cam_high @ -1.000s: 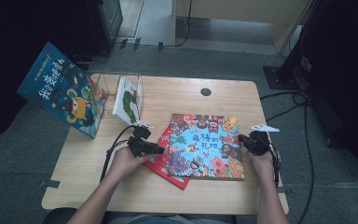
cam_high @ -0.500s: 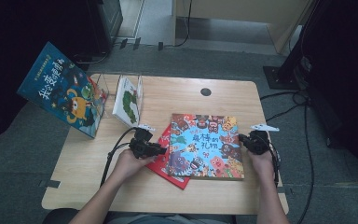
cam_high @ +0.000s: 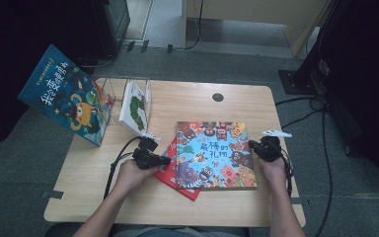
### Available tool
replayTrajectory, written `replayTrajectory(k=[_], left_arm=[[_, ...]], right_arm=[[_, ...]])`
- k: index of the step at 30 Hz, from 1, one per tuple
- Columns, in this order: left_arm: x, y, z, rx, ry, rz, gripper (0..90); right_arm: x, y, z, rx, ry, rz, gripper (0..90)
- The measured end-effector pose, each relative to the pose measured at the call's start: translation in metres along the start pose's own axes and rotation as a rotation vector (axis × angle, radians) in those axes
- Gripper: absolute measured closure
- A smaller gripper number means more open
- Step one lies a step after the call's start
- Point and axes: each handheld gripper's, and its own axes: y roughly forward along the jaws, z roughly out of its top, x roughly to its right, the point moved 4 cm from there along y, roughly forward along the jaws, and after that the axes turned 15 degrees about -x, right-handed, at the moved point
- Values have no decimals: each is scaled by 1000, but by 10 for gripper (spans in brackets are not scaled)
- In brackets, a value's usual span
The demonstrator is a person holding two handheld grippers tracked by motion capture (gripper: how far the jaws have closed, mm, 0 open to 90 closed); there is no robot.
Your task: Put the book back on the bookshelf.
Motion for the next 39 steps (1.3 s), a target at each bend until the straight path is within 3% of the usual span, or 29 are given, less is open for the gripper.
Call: replayTrajectory(k=[8, 17, 30, 39], left_arm=[[-2, -4, -7, 0, -27, 9, 856], [-4, -6, -17, -9, -49, 10, 851], [0, -6, -28, 5, -84, -3, 879], [1, -6, -28, 0, -88, -4, 895]], right_arm=[[-19, 9, 10, -12, -53, 31, 900], [-34, 18, 20, -16, -79, 74, 900], [-39, 30, 32, -48, -99, 69, 900], [-42, 22, 32, -22, -117, 68, 900]])
